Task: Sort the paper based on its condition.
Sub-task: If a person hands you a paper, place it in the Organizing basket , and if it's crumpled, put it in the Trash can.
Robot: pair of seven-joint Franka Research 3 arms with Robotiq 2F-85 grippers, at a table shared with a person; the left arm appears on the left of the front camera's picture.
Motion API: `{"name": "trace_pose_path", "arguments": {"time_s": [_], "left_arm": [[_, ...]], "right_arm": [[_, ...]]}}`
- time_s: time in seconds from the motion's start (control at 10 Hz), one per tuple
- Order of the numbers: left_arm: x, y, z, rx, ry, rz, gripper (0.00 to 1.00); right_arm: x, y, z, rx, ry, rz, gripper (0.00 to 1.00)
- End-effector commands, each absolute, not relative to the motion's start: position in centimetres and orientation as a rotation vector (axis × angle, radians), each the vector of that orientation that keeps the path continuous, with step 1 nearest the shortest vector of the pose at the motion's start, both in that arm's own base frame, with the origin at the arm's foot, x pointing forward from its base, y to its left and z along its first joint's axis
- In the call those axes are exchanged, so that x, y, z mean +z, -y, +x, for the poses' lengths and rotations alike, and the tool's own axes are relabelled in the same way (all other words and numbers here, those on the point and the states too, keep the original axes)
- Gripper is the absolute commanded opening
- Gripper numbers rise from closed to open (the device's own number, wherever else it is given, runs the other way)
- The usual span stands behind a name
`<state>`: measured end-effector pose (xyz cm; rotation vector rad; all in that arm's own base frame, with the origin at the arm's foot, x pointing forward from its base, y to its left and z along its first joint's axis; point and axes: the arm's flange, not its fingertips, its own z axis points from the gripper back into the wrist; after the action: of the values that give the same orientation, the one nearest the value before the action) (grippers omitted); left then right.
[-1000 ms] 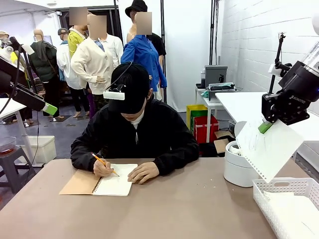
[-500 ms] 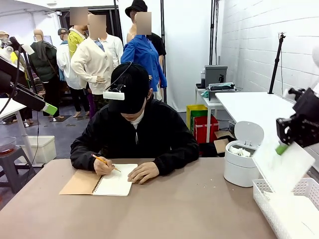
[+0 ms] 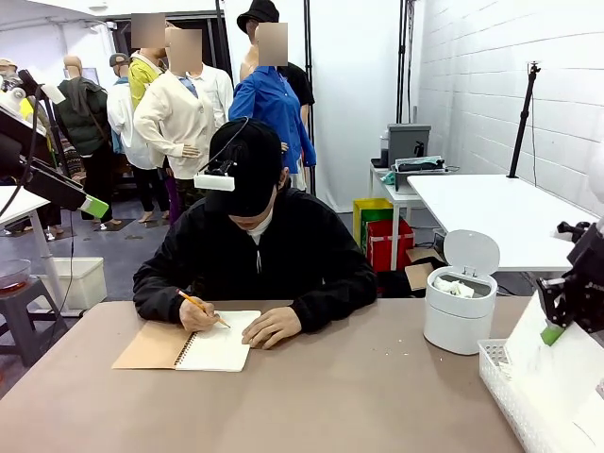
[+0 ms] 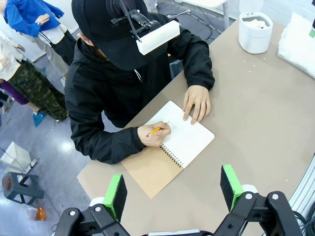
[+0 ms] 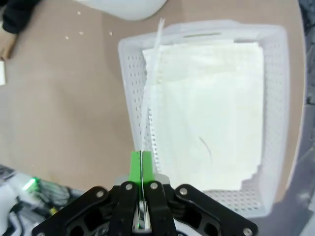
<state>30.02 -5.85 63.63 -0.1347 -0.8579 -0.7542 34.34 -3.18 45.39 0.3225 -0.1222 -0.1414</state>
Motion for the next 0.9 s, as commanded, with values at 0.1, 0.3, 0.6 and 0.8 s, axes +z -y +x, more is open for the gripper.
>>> {"name": "trace_pose_path", "arguments": {"time_s": [0.1, 0.3, 0.6, 0.8], "left_arm": [[63.6, 5.8, 30.0, -0.750, 0.856, -0.128, 1.00], [63.6, 5.8, 30.0, -0.750, 0.856, -0.128, 1.00], [63.6, 5.8, 30.0, -0.750, 0.856, -0.128, 1.00], [63.6, 5.8, 30.0, -0.750, 0.856, -0.128, 1.00]], "right_arm": [[41.9, 3.6, 33.4, -0.129, 0.204, 0.337, 0.00], [40.6, 3.8, 33.2, -0.136, 0.195, 0.376, 0.00], [39.7, 2.9, 32.1, -0.126, 0.145, 0.408, 0.00], [38.8, 2.2, 31.4, -0.114, 0.112, 0.409, 0.00]]}}
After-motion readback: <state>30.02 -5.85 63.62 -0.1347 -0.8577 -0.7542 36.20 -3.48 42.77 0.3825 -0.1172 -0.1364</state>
